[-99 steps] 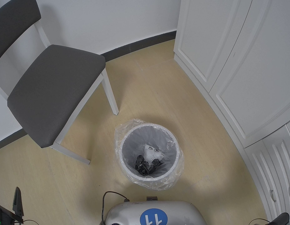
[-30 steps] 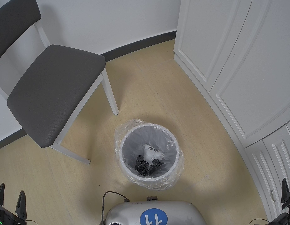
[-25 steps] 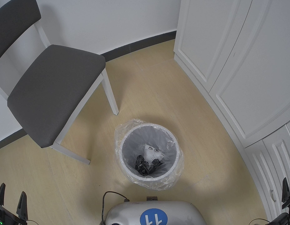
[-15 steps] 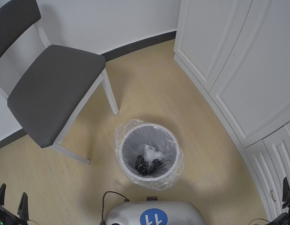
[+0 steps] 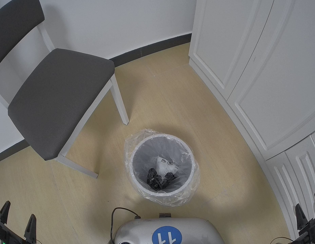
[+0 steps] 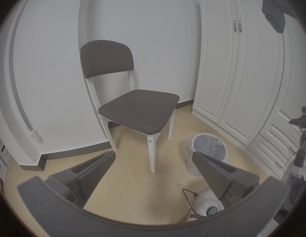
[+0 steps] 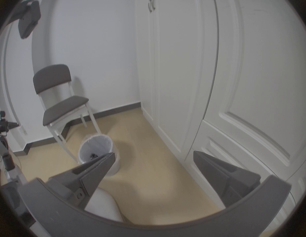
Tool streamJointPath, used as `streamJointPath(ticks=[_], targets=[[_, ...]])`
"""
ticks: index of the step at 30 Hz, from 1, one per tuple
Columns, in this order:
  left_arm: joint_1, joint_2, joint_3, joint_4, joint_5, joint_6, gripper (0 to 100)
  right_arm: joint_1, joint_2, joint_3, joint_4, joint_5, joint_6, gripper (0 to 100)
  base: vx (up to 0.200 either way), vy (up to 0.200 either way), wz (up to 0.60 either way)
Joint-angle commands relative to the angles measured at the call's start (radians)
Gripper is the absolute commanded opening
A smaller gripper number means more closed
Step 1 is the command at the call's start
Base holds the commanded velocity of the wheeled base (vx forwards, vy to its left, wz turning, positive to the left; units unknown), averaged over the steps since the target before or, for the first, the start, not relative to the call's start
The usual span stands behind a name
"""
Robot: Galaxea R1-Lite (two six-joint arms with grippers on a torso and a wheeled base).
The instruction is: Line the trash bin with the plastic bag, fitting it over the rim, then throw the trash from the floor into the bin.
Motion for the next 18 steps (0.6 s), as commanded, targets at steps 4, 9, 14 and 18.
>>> streamJointPath(ticks=[4,9,14,18], targets=[[0.002,-0.016,0.018,0.0,0.001,0.0,100,0.002,-0.014,0.012,0.037,0.003,0.012,100,0.0,0.0,0.0],[0.002,-0.016,0.018,0.0,0.001,0.0,100,0.001,-0.015,0.016,0.018,0.003,0.003,100,0.0,0.0,0.0],[0.002,-0.016,0.018,0.0,0.001,-0.002,100,0.001,-0.015,0.018,0.015,0.003,0.011,100,0.0,0.0,0.0],[0.002,-0.016,0.018,0.0,0.001,-0.002,100,0.001,-0.015,0.018,0.015,0.001,0.011,100,0.0,0.0,0.0]])
